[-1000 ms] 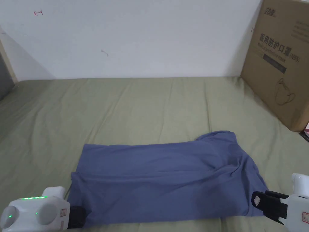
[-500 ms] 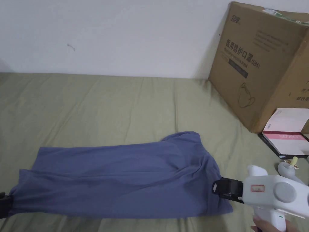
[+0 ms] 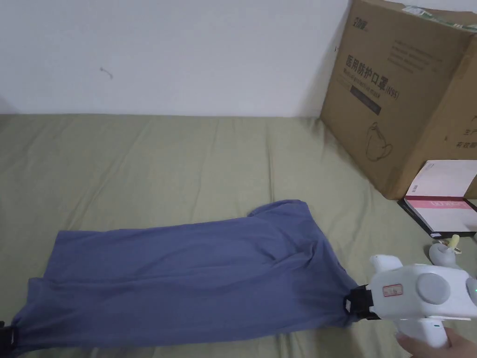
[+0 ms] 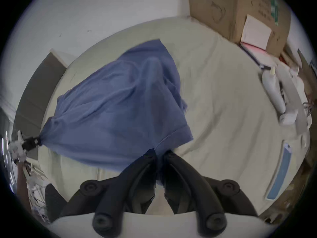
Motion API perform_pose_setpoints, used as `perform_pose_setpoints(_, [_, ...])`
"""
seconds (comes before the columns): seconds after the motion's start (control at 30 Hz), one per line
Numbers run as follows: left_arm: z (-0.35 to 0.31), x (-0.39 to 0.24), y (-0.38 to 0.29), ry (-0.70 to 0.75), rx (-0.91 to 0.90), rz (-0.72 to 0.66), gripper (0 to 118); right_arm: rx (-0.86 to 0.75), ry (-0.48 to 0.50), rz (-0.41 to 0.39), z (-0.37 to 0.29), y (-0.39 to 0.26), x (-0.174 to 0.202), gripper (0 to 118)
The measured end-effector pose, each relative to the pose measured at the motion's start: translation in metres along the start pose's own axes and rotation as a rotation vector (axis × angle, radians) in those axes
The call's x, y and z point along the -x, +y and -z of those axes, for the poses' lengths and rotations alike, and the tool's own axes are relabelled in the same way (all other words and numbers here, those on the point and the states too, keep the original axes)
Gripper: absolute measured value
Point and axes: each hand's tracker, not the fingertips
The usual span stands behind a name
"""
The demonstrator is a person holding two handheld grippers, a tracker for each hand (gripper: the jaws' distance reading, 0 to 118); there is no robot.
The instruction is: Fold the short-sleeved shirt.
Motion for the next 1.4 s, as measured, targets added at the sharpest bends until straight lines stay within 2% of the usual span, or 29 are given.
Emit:
perform_pose_setpoints(0.13, [-0.024, 0.006, -0.014, 0.0, 0.013, -0.002, 3, 0.016, 0.022, 0.038, -0.034, -0.025, -0.012, 7])
perform_pose_setpoints(0.23, [-0.043, 0.014, -0.043, -0.046, 0.084, -0.029, 3, 0.059, 0.031, -0.01, -0.053, -0.059, -0.016, 7])
perform_pose_setpoints(0.3, [-0.051, 0.017, -0.069, -0.061, 0.137, -0.034, 3, 0.083, 0.028, -0.01, -0.061, -0.083, -0.02, 7])
perform_pose_setpoints(0.47, [-0.046, 0.027, -0.109, -0.095, 0.246, -0.073, 3, 0.139, 0.032, 0.114, -0.044, -0.121, -0.033, 8])
perform_pose_setpoints(0.5, [-0.044, 0.029, -0.113, -0.1, 0.241, -0.088, 3, 0.155, 0.032, 0.134, -0.039, -0.125, -0.034, 10])
perform_pose_setpoints(0.53, [-0.045, 0.03, -0.114, -0.101, 0.228, -0.103, 6, 0.161, 0.019, 0.136, -0.036, -0.127, -0.034, 18])
perform_pose_setpoints(0.57, [-0.046, 0.031, -0.114, -0.098, 0.199, -0.124, 18, 0.162, -0.002, 0.127, -0.036, -0.128, -0.032, 32])
perform_pose_setpoints(0.6, [-0.049, 0.03, -0.112, -0.069, 0.184, -0.118, 49, 0.144, -0.06, 0.092, -0.039, -0.129, -0.029, 60])
perform_pose_setpoints(0.63, [-0.052, 0.03, -0.11, -0.022, 0.165, -0.098, 76, 0.13, -0.108, 0.057, -0.042, -0.129, -0.025, 82])
perform_pose_setpoints(0.67, [-0.058, 0.029, -0.107, 0.007, 0.139, -0.072, 97, 0.118, -0.154, 0.016, -0.048, -0.128, -0.021, 98])
perform_pose_setpoints(0.7, [-0.064, 0.03, -0.104, 0.006, 0.114, -0.069, 105, 0.073, -0.165, -0.014, -0.057, -0.127, -0.016, 107])
perform_pose_setpoints(0.77, [-0.082, 0.03, -0.096, -0.038, 0.028, -0.088, 104, -0.026, -0.122, -0.02, -0.079, -0.119, -0.008, 107])
perform_pose_setpoints(0.87, [-0.109, 0.023, -0.081, -0.101, -0.089, -0.104, 104, -0.135, -0.033, 0.03, -0.108, -0.104, 0.01, 107])
perform_pose_setpoints(0.97, [-0.13, 0.004, -0.061, -0.114, -0.194, -0.042, 104, -0.223, 0.022, 0.018, -0.127, -0.087, 0.036, 107])
perform_pose_setpoints(1.0, [-0.134, -0.005, -0.053, -0.107, -0.216, -0.016, 104, -0.224, 0.068, 0.013, -0.13, -0.08, 0.046, 107])
perform_pose_setpoints(1.07, [-0.139, -0.02, -0.041, -0.119, -0.258, 0.032, 103, -0.27, 0.14, 0.012, -0.135, -0.072, 0.065, 105])
perform_pose_setpoints(1.1, [-0.14, -0.026, -0.035, -0.143, -0.273, 0.033, 94, -0.324, 0.174, 0.004, -0.138, -0.068, 0.075, 95])
perform_pose_setpoints(1.13, [-0.139, -0.03, -0.03, -0.167, -0.287, 0.043, 75, -0.366, 0.203, 0.003, -0.139, -0.065, 0.085, 76])
perform_pose_setpoints(1.17, [-0.136, -0.033, -0.023, -0.191, -0.281, 0.052, 40, -0.401, 0.225, 0.004, -0.138, -0.06, 0.095, 37])
perform_pose_setpoints(1.2, [-0.13, -0.037, -0.015, -0.194, -0.266, 0.051, 0, -0.409, 0.237, -0.002, -0.133, -0.053, 0.104, 0])
perform_pose_setpoints(1.23, [-0.126, -0.037, -0.01, -0.179, -0.263, 0.045, 0, -0.409, 0.223, 0.001, -0.131, -0.048, 0.108, 0])
perform_pose_setpoints(1.33, [-0.103, -0.029, 0.018, -0.172, -0.243, 0.036, 0, -0.386, 0.259, -0.034, -0.111, -0.023, 0.121, 0])
perform_pose_setpoints(1.4, [-0.069, -0.014, 0.042, -0.114, -0.183, 0.057, 0, -0.357, 0.226, -0.105, -0.097, -0.009, 0.13, 0])
